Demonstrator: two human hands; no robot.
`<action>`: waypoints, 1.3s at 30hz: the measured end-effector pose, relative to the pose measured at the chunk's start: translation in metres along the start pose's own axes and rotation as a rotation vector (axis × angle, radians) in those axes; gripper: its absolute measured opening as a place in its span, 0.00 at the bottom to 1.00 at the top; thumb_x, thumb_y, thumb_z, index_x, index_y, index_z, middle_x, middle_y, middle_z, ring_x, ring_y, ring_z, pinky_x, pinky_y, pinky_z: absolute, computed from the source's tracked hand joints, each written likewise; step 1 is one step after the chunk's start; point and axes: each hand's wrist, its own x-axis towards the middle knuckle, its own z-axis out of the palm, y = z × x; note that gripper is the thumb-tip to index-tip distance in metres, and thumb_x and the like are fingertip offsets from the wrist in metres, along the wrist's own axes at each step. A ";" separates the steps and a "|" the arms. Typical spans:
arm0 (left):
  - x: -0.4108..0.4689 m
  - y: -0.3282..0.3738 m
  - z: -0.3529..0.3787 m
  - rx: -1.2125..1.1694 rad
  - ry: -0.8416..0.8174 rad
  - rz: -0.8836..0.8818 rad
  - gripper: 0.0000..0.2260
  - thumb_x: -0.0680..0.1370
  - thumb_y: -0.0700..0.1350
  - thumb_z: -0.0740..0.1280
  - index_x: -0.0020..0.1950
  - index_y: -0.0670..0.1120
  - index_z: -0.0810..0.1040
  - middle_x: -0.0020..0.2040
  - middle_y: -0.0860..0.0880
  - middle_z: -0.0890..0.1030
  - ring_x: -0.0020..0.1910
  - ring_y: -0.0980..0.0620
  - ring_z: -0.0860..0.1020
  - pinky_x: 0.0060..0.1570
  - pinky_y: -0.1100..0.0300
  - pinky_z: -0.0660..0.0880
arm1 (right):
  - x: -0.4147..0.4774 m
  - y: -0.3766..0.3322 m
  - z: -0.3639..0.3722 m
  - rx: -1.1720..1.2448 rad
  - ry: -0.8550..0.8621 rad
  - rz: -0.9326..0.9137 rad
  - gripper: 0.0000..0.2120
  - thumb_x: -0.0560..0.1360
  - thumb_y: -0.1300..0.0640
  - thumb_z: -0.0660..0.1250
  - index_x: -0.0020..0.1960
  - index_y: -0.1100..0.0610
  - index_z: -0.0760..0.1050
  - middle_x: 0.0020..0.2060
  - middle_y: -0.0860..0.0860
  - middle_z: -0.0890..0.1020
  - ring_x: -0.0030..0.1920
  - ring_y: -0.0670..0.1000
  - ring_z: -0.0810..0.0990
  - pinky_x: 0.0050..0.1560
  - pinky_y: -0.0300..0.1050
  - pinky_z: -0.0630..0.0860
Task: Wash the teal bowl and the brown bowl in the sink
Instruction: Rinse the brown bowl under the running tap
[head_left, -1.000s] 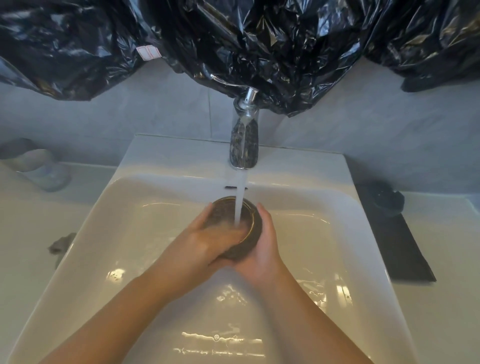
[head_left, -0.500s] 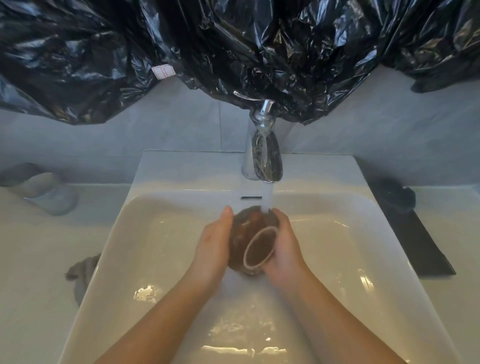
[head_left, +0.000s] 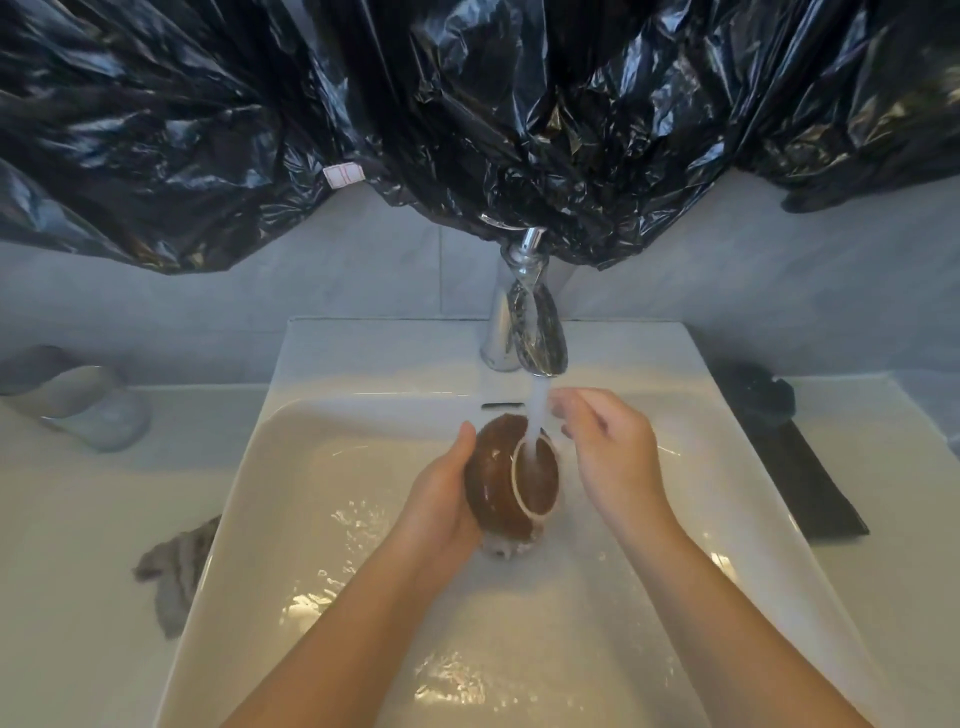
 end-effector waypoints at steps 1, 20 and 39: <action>-0.003 0.001 0.002 -0.016 -0.034 -0.022 0.22 0.82 0.53 0.56 0.56 0.36 0.79 0.53 0.37 0.82 0.52 0.40 0.80 0.54 0.51 0.75 | -0.002 -0.010 -0.005 -0.028 0.053 -0.104 0.10 0.81 0.61 0.62 0.52 0.49 0.79 0.49 0.42 0.81 0.50 0.32 0.77 0.52 0.26 0.72; -0.010 0.012 0.016 -0.290 -0.126 0.012 0.15 0.83 0.44 0.53 0.44 0.41 0.76 0.32 0.46 0.81 0.34 0.51 0.80 0.51 0.55 0.70 | 0.042 -0.102 0.001 -0.520 -0.069 -0.697 0.29 0.69 0.69 0.56 0.65 0.53 0.79 0.65 0.47 0.79 0.65 0.55 0.72 0.60 0.51 0.61; -0.037 -0.014 -0.050 1.780 -0.252 1.104 0.15 0.66 0.40 0.73 0.50 0.51 0.80 0.43 0.53 0.80 0.43 0.50 0.79 0.52 0.58 0.70 | -0.075 -0.015 0.000 0.348 -0.308 0.466 0.19 0.79 0.58 0.67 0.66 0.47 0.68 0.55 0.50 0.81 0.54 0.51 0.83 0.49 0.47 0.83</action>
